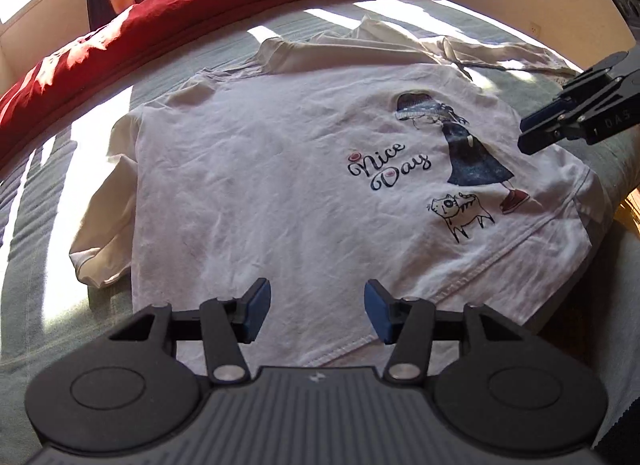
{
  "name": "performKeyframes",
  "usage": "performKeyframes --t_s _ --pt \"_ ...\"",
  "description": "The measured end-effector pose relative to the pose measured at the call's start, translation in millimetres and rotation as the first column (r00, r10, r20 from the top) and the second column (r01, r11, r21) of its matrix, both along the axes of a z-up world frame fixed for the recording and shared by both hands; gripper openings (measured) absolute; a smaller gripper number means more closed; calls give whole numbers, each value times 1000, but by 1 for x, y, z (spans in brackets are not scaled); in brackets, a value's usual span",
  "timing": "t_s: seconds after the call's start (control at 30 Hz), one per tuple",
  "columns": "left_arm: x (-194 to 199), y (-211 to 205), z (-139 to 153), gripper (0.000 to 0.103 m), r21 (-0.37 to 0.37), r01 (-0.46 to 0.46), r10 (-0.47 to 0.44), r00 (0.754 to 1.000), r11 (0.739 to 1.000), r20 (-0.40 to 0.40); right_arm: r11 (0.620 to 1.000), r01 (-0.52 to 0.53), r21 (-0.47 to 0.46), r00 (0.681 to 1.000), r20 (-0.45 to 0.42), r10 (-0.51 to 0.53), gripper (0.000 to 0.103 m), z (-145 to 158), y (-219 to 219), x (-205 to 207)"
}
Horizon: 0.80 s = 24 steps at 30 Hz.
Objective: Fold clothes
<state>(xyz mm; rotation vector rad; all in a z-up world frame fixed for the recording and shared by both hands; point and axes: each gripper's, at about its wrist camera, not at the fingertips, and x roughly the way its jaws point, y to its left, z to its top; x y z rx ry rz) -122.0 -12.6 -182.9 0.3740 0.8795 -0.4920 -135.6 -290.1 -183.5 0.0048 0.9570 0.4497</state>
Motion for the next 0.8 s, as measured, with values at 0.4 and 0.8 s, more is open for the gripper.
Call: performKeyframes --t_s 0.4,0.8 --pt "95 -33 -46 53 -66 -147 142 987 987 -77 941 302 156 953 -35 -300 40 -49 -39 113" --pt "99 -9 -38 60 -21 -225 225 974 974 -8 873 433 227 897 -12 -442 40 -40 -104 106"
